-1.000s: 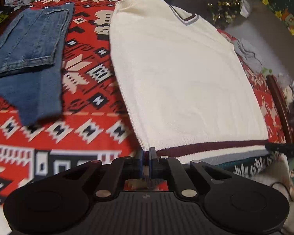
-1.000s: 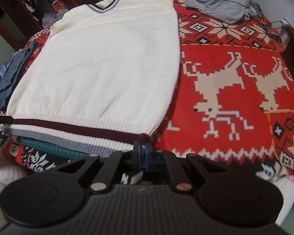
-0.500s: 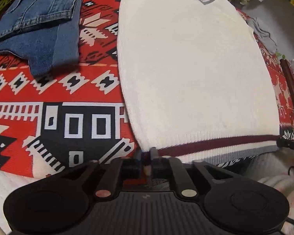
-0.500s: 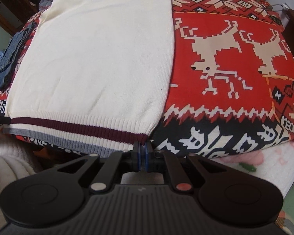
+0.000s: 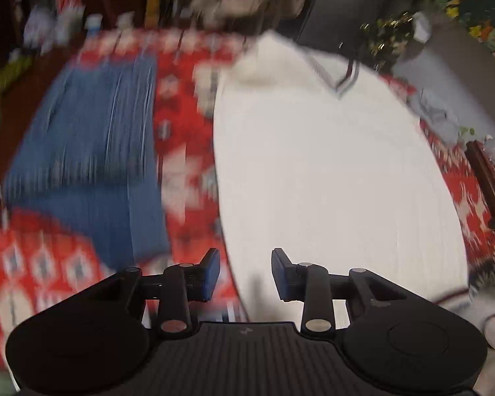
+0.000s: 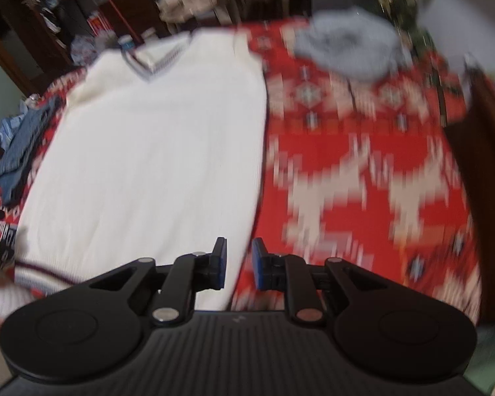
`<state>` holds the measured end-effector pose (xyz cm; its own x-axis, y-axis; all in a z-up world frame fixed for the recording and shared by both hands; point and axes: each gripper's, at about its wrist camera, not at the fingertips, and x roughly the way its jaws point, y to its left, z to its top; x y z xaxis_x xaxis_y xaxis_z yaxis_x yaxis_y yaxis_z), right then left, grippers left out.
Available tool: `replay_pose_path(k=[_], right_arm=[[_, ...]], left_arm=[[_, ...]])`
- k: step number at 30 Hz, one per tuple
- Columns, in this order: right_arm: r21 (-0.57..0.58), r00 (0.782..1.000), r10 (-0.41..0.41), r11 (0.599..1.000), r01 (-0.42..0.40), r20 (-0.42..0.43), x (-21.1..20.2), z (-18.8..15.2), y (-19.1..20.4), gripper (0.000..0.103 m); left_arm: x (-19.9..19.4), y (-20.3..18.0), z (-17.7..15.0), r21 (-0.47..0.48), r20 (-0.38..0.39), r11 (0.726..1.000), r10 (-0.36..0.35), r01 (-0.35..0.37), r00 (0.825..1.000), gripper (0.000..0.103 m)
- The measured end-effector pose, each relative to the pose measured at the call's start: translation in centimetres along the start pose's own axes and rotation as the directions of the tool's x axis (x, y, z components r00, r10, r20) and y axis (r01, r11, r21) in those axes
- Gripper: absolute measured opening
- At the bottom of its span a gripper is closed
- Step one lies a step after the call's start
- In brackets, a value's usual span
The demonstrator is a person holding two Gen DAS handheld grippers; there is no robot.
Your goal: Fold clothes
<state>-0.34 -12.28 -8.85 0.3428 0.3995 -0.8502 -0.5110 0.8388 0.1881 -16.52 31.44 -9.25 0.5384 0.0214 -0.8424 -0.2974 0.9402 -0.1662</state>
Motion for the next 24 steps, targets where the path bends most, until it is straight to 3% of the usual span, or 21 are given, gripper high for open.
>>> replay_pose_path(k=[6, 8, 10, 11, 16, 18, 24], right_arm=[[-0.084, 0.996, 0.045, 0.996, -0.039, 0.076, 3.2, 8.0, -0.4, 0.018], [-0.110, 0.994, 0.067, 0.992, -0.057, 0.086, 4.7, 10.6, -0.1, 0.021], [-0.138, 0.992, 0.088, 0.988, -0.075, 0.089, 6.4, 13.1, 0.1, 0.022], [-0.148, 0.991, 0.102, 0.985, -0.089, 0.086, 7.5, 14.4, 0.2, 0.022], [-0.203, 0.992, 0.086, 0.977, -0.065, 0.097, 12.3, 20.3, 0.0, 0.025], [-0.212, 0.990, 0.086, 0.975, -0.061, 0.113, 14.2, 23.0, -0.5, 0.025], [-0.243, 0.989, 0.061, 0.970, -0.026, 0.138, 19.5, 29.1, -0.9, 0.029]], left_arm=[[3.9, 0.2, 8.2, 0.049, 0.100, 0.998, 0.042, -0.047, 0.994, 0.035], [5.3, 0.1, 10.6, 0.071, 0.146, 0.995, 0.058, -0.069, 0.988, 0.045], [6.8, 0.1, 13.1, 0.094, 0.170, 0.993, 0.052, -0.069, 0.984, 0.065], [7.6, 0.1, 14.3, 0.101, 0.177, 0.992, 0.051, -0.069, 0.983, 0.067], [11.5, 0.0, 19.4, 0.146, 0.140, 0.989, -0.026, 0.006, 0.990, 0.067], [13.0, -0.2, 21.1, 0.179, 0.119, 0.984, -0.050, 0.028, 0.992, 0.072], [16.8, -1.0, 25.5, 0.149, 0.059, 0.985, -0.092, 0.083, 0.994, 0.074]])
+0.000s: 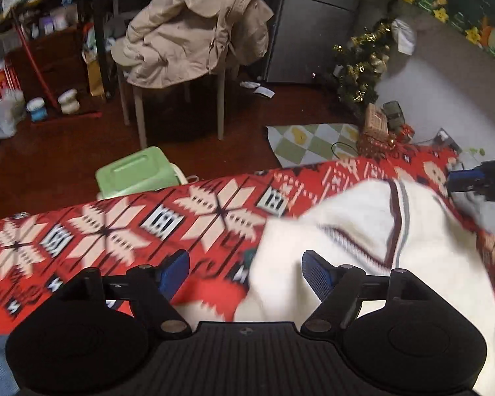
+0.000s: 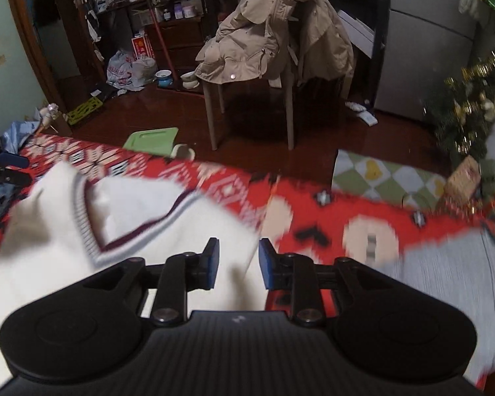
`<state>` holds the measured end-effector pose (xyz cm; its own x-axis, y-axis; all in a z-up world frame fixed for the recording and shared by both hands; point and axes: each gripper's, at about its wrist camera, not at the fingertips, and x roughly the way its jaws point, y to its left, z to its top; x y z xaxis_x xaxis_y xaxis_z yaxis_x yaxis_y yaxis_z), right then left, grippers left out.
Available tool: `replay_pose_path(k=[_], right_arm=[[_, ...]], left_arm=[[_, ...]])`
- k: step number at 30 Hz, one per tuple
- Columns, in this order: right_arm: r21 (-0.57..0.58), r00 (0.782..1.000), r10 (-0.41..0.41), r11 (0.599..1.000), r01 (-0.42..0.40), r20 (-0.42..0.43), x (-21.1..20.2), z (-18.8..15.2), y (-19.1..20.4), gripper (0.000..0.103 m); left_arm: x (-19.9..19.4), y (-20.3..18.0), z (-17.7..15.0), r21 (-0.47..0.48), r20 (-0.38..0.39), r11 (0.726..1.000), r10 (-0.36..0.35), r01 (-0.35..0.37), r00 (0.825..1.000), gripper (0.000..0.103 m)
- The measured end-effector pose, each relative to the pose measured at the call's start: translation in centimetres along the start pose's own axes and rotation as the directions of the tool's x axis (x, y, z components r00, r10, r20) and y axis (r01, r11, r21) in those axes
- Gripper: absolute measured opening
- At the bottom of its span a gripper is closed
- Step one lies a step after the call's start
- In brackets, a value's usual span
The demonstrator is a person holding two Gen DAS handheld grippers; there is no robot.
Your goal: Fold clothes
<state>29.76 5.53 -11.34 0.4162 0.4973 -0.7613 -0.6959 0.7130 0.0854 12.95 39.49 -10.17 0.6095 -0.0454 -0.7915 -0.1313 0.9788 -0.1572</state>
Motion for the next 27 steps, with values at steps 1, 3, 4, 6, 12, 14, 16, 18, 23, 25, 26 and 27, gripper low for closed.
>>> replay_pose_path(k=[1, 3, 4, 6, 12, 14, 16, 18, 23, 25, 26, 27], right_arm=[[0.005, 1.000, -0.008, 1.000, 0.008, -0.003, 1.1, 0.8, -0.3, 0.029], [0.008, 1.000, -0.010, 1.000, 0.010, -0.007, 3.4, 1.9, -0.1, 0.029], [-0.004, 1.000, -0.011, 1.000, 0.011, -0.010, 4.2, 2.2, 0.0, 0.029], [-0.033, 1.000, -0.014, 0.999, 0.014, -0.022, 5.8, 2.5, 0.4, 0.029], [-0.086, 0.996, 0.064, 0.994, -0.069, -0.061, 6.5, 0.8, 2.7, 0.029], [-0.117, 0.993, 0.092, 0.988, -0.101, -0.077, 6.1, -0.3, 3.8, 0.029], [-0.159, 0.988, 0.105, 0.980, -0.122, -0.109, 6.0, -1.5, 4.8, 0.029], [-0.185, 0.985, 0.108, 0.974, -0.132, -0.133, 6.2, -2.5, 5.8, 0.029], [-0.140, 0.987, 0.112, 0.982, -0.128, -0.116, 6.3, -3.4, 6.3, 0.030], [-0.139, 0.988, 0.109, 0.983, -0.124, -0.109, 6.3, -3.6, 6.4, 0.031], [-0.140, 0.989, 0.107, 0.983, -0.122, -0.106, 6.4, -3.7, 6.5, 0.032], [-0.141, 0.989, 0.105, 0.983, -0.120, -0.105, 6.5, -3.7, 6.6, 0.033]], left_arm=[[0.4, 0.2, 0.4, -0.022, 0.006, 1.000, -0.018, 0.018, 1.000, 0.074], [1.1, 0.5, 1.1, -0.056, 0.021, 0.997, -0.053, 0.054, 0.998, 0.074], [1.5, 0.6, 1.4, -0.068, 0.018, 0.996, -0.062, 0.063, 0.998, 0.074], [2.3, 0.6, 1.7, -0.078, -0.010, 0.995, -0.070, 0.069, 0.997, 0.070], [2.4, -0.7, -0.4, -0.024, -0.063, 0.990, -0.141, 0.139, 0.988, 0.053], [2.1, -1.5, -1.5, 0.019, -0.063, 0.989, -0.148, 0.150, 0.987, 0.048], [2.0, -2.2, -2.5, 0.067, -0.068, 0.987, -0.144, 0.148, 0.987, 0.042], [2.4, -2.6, -3.3, 0.087, -0.088, 0.986, -0.135, 0.142, 0.987, 0.033], [3.2, -3.0, -4.7, 0.078, -0.100, 0.988, -0.126, 0.134, 0.987, 0.033], [3.3, -3.0, -4.9, 0.065, -0.090, 0.989, -0.125, 0.131, 0.988, 0.033], [3.3, -2.9, -5.0, 0.060, -0.085, 0.990, -0.124, 0.129, 0.989, 0.033], [3.3, -3.0, -5.0, 0.060, -0.083, 0.990, -0.121, 0.127, 0.989, 0.033]])
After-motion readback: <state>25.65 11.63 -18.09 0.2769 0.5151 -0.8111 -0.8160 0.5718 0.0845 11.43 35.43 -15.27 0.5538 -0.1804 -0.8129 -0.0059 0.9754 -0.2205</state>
